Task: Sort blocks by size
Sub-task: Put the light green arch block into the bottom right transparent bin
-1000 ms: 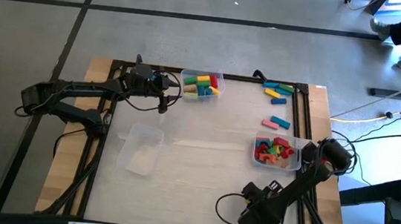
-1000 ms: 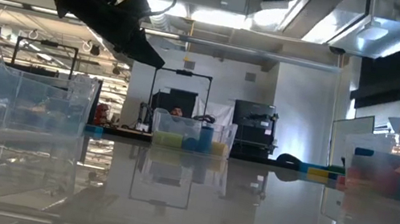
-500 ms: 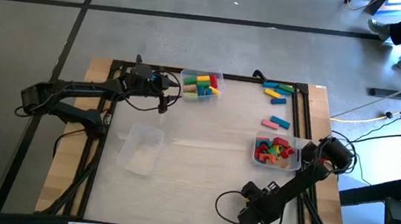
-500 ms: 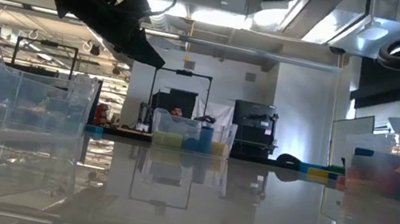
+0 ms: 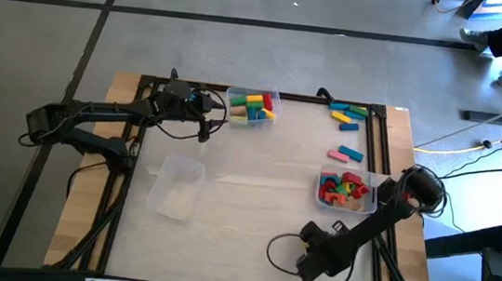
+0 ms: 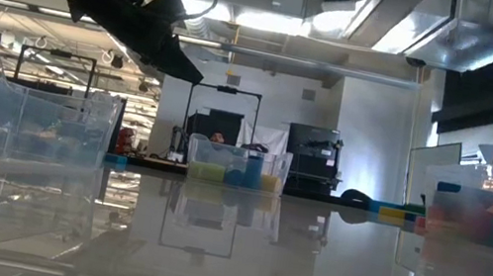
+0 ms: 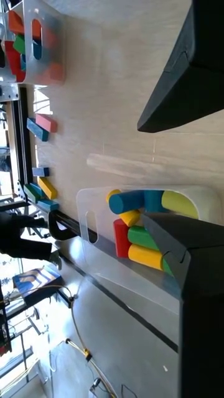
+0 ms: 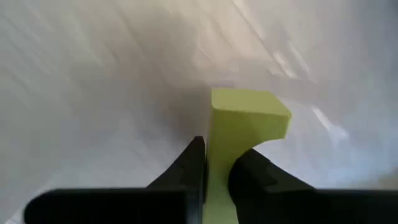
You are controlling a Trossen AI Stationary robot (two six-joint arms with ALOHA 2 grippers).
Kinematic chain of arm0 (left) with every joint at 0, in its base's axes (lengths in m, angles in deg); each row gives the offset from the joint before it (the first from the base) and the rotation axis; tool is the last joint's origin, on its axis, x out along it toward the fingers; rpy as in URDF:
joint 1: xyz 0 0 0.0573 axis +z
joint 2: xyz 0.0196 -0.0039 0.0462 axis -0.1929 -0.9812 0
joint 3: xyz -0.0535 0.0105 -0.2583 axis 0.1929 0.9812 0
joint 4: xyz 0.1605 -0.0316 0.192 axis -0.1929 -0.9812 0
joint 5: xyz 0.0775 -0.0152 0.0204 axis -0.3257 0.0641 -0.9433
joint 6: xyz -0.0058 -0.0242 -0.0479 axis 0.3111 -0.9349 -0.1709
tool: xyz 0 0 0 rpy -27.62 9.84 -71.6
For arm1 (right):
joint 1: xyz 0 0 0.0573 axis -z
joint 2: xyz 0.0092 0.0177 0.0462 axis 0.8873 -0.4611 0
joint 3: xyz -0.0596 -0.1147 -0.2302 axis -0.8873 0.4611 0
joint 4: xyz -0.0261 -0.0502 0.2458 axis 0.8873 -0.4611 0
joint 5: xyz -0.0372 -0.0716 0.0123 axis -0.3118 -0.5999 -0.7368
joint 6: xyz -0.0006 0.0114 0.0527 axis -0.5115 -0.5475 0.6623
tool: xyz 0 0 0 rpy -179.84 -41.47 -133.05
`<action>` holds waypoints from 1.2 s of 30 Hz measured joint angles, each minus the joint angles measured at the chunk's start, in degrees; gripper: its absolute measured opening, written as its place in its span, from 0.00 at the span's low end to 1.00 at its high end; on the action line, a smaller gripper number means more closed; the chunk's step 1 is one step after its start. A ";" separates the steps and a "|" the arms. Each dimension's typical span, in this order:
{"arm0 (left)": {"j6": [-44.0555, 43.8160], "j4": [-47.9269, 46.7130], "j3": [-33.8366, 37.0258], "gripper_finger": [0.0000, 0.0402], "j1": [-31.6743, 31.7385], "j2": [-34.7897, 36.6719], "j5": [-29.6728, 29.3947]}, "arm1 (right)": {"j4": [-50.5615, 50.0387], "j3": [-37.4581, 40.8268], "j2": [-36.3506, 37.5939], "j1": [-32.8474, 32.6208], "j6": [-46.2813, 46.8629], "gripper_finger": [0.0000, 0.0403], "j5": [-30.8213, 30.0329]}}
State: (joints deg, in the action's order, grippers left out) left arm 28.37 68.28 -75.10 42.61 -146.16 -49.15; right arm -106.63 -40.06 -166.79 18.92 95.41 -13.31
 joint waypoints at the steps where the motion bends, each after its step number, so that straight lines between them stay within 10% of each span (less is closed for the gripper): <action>1: 0.00 -0.04 0.00 0.54 0.00 0.00 0.00 | -0.68 -0.61 1.15 0.53 0.07 0.12 -1.09; 15: 0.42 -0.06 0.00 0.54 0.00 0.00 0.00 | -4.33 -4.80 14.06 7.57 -9.32 0.15 -24.46; 36: 0.44 -0.22 0.00 0.54 0.00 0.00 0.00 | -23.07 -4.84 14.76 19.20 -14.12 0.13 -27.30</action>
State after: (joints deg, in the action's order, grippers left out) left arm 28.81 68.05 -75.10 42.61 -146.16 -49.15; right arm -129.70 -44.89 -152.03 38.12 81.30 -40.61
